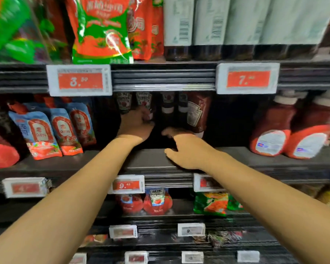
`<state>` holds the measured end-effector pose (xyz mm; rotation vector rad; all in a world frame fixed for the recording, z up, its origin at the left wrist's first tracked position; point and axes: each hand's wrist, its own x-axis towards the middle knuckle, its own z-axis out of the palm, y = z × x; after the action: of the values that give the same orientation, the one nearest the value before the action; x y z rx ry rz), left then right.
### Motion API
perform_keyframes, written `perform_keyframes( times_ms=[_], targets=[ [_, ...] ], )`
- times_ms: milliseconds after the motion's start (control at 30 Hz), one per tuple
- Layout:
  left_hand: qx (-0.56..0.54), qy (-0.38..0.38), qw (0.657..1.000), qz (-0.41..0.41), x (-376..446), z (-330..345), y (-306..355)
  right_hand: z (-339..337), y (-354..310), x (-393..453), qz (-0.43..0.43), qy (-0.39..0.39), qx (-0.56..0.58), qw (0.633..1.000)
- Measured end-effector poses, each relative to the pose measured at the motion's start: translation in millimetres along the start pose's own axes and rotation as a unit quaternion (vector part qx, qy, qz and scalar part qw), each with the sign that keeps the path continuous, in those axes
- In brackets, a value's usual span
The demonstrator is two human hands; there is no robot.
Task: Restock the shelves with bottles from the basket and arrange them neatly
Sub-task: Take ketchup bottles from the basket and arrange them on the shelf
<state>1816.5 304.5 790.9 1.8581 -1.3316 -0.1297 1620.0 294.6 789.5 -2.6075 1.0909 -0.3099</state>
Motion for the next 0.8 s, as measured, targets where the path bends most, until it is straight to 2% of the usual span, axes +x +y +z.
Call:
perform_keyframes(
  times_ms=[100,200,267,333,433,567,667,800],
  targets=[
    [-0.097,-0.045,0.994,0.038,-6.5,12.9,24.3,-12.5,23.2,-30.9,0.024,0.067,0.007,0.997],
    [-0.123,-0.109,0.984,0.064,-8.7,23.7,53.4,-28.5,44.3,-38.0,0.066,0.18,0.045,0.98],
    [-0.134,-0.14,0.98,0.054,-8.1,31.5,70.2,-37.0,54.3,-32.8,0.095,0.224,0.113,0.963],
    [-0.125,-0.142,0.98,0.054,-7.4,40.2,80.5,-42.1,59.3,-21.6,0.123,0.22,0.189,0.949],
    [-0.128,-0.087,0.986,0.054,-9.6,53.1,83.8,-39.8,58.8,-6.3,0.129,0.167,0.229,0.95],
    [-0.205,-0.029,0.977,0.053,-19.4,68.8,76.0,-24.6,53.9,2.8,0.126,0.189,0.281,0.932],
    [-0.229,-0.016,0.972,0.058,-24.8,76.4,67.0,-19.1,55.2,8.9,0.128,0.203,0.286,0.928],
    [-0.224,-0.022,0.973,0.058,-14.9,73.9,61.9,-23.0,61.2,14.3,0.124,0.181,0.25,0.943]
  ],
)
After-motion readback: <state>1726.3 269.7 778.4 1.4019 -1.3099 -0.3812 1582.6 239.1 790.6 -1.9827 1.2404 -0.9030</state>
